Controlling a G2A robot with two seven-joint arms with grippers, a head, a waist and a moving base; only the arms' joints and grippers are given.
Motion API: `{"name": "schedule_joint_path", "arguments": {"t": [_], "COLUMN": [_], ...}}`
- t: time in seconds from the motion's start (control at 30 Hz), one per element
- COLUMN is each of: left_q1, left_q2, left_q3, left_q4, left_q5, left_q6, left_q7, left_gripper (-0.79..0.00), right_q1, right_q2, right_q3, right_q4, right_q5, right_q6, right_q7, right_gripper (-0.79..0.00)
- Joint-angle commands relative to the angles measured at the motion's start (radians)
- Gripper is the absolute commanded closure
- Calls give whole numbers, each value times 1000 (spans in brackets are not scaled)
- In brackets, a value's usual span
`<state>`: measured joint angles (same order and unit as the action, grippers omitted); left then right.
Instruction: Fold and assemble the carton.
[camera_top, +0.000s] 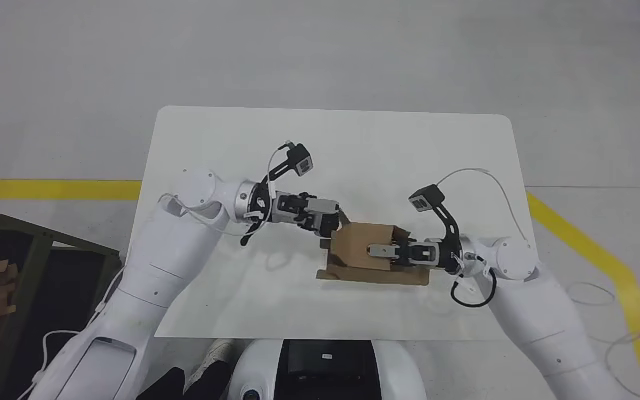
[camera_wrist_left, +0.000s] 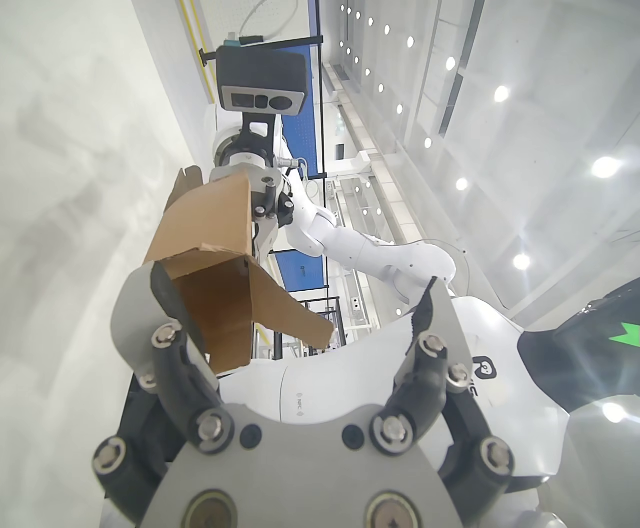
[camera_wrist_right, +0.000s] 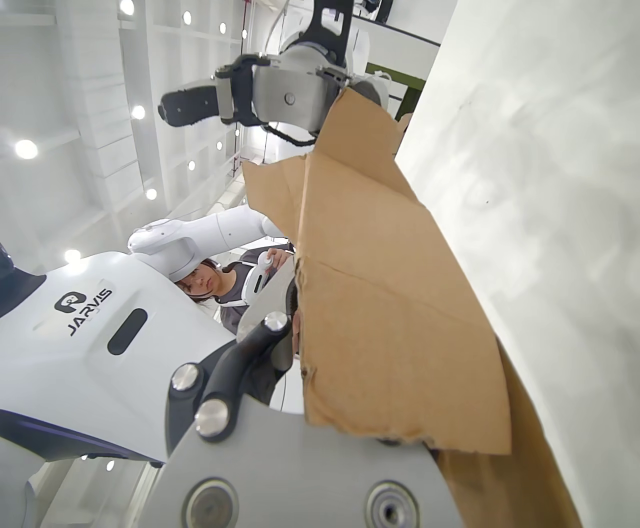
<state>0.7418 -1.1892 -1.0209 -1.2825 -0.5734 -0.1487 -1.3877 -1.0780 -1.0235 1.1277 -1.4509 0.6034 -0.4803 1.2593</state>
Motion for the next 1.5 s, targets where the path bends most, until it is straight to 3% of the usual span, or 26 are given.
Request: {"name": "schedule_joint_path", "arguments": {"t": [0.0,0.8,1.47], "left_q1": [-1,-33,-28], "left_q2": [0,-14,-14], "left_q3": [-1,48,61], "left_q4": [-2,16,-1], "left_q5": [0,-13,-4], "left_q6": [1,-5,11], "left_q7": [1,-7,-24], "left_gripper": [-785,-785,-785], "right_q1": [-1,-2,-28], "right_q2": [-1,-11,-7], "right_q3": [-5,-26,48], "right_q4": [-4,-7,-17], "right_q5": [-8,3,-68], "right_q6": [1,14,47], "right_q7": [6,15,-192], "right_gripper": [0,0,0]}}
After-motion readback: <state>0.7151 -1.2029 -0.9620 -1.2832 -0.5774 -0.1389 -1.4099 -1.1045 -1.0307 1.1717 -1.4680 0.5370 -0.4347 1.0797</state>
